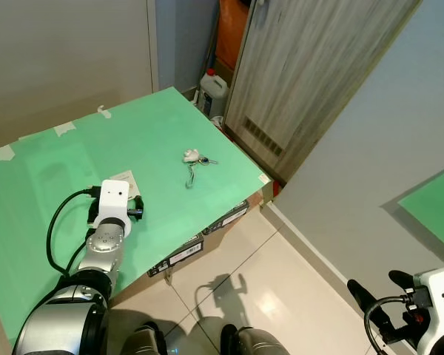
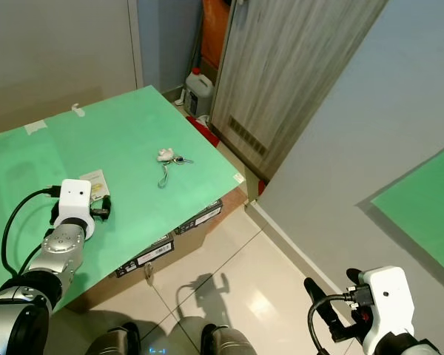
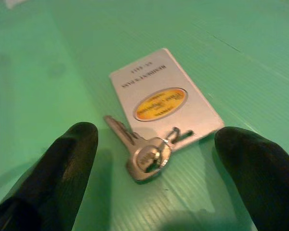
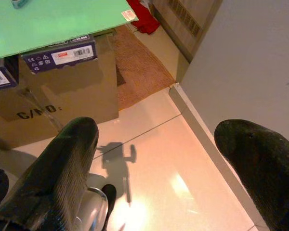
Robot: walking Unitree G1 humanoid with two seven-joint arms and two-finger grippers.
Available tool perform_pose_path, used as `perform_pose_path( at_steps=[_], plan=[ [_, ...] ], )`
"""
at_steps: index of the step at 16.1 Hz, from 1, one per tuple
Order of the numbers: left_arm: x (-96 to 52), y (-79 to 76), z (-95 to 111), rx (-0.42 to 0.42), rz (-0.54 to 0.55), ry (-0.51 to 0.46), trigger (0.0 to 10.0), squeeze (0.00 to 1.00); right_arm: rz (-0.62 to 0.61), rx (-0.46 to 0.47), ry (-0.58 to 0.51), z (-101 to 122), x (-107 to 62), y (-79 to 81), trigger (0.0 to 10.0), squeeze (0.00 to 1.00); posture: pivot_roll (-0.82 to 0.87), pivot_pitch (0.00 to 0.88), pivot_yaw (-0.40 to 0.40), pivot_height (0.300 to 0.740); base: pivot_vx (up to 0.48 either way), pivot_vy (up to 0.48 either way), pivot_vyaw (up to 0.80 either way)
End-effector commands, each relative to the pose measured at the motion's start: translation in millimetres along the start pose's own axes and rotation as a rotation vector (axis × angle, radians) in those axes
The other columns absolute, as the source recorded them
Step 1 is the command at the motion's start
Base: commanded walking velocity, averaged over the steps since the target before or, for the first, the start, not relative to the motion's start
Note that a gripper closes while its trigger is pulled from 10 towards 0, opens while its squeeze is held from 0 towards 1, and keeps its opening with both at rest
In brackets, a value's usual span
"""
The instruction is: Hang keys on a hook
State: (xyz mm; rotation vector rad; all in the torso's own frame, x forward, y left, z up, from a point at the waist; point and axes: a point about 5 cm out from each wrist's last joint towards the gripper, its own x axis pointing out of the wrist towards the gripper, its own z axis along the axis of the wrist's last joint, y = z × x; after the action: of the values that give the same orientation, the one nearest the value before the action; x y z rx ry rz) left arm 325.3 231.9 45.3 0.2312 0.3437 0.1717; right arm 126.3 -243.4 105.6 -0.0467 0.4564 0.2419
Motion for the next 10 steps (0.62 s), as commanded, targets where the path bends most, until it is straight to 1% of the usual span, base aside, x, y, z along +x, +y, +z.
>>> perform_pose_path(
  at_steps=[1,2,6,8,10],
  plan=[
    [0.1,-6.0,-2.2,-0.008,-0.030,0.028,8.3,0.00,-0.018,-0.009,0.004,0.8,-2.9,-1.3,10.0,0.00,-0.36,0.190,-0.136,0.740,0.000,0.000,0.00],
    [0.7,-6.3,-1.6,-0.012,-0.039,0.034,0.0,0.00,-0.020,-0.009,0.003,0.8,-3.4,-1.7,10.0,0.00,-0.36,0.188,-0.133,0.740,0.000,0.000,0.00],
    [1.7,-6.5,-1.8,-0.027,-0.056,0.062,0.0,0.00,-0.026,-0.008,0.008,0.7,-6.3,-0.7,10.0,0.00,-0.37,0.193,-0.136,0.740,0.000,0.000,0.00],
    [1.0,-9.4,-4.8,-0.035,-0.081,0.082,0.0,0.00,-0.026,-0.008,0.014,0.1,-7.7,-0.4,10.0,0.00,-0.37,0.194,-0.137,0.740,0.000,0.000,0.00],
    [0.4,-9.2,-7.0,-0.039,-0.083,0.094,0.0,0.00,-0.027,-0.008,0.013,0.9,-7.5,-0.6,10.0,0.00,-0.37,0.195,-0.140,0.740,0.000,0.000,0.00]
  ],
)
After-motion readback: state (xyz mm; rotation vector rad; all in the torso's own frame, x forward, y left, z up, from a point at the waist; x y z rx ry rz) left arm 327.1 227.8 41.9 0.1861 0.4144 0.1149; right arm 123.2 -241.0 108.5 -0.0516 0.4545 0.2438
